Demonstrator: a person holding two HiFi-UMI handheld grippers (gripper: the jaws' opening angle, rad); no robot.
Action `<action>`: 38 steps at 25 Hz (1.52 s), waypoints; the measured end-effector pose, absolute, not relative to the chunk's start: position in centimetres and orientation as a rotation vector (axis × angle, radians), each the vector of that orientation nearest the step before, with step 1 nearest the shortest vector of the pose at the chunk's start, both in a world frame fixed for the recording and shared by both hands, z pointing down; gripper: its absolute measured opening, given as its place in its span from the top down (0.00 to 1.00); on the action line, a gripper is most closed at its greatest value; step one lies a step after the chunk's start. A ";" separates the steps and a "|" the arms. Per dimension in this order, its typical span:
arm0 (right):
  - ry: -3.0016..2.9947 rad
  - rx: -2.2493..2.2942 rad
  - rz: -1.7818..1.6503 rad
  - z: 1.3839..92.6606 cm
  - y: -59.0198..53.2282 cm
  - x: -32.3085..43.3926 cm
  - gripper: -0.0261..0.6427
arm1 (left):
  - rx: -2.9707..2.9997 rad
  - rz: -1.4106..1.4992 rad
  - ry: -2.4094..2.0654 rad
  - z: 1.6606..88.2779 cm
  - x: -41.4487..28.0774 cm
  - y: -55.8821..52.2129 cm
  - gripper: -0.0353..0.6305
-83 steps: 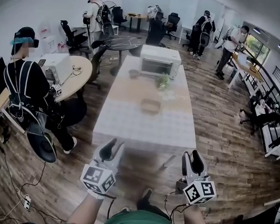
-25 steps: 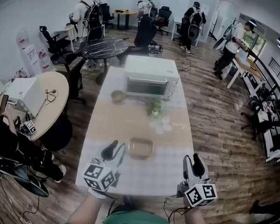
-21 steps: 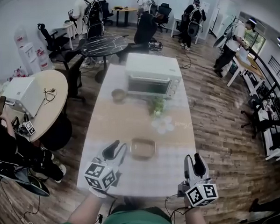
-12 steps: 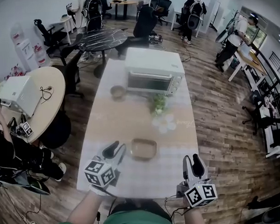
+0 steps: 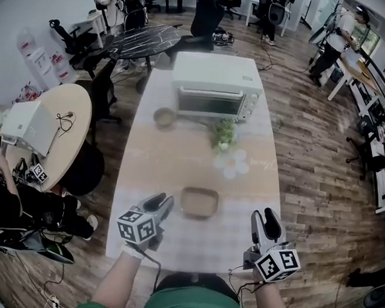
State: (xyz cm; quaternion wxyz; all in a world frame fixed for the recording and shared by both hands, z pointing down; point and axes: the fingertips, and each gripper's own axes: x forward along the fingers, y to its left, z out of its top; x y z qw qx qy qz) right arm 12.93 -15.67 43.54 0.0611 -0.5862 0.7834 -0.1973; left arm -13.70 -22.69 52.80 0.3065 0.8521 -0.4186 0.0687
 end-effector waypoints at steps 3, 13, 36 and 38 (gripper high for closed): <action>2.371 -1.759 -0.645 45.2 -16.4 13.8 0.72 | 2.220 0.250 -1.077 55.4 -13.0 -23.4 0.75; 2.376 -1.728 -0.788 49.1 -17.4 14.3 0.72 | 2.089 0.420 -1.040 64.0 -13.3 -24.7 0.75; 2.257 -1.739 -1.005 54.8 -17.7 16.3 0.72 | 1.793 0.271 -0.776 72.3 -9.9 -26.8 0.80; 2.251 -1.735 -1.012 54.8 -17.7 16.3 0.72 | 1.771 0.246 -0.761 72.3 -10.0 -26.9 0.80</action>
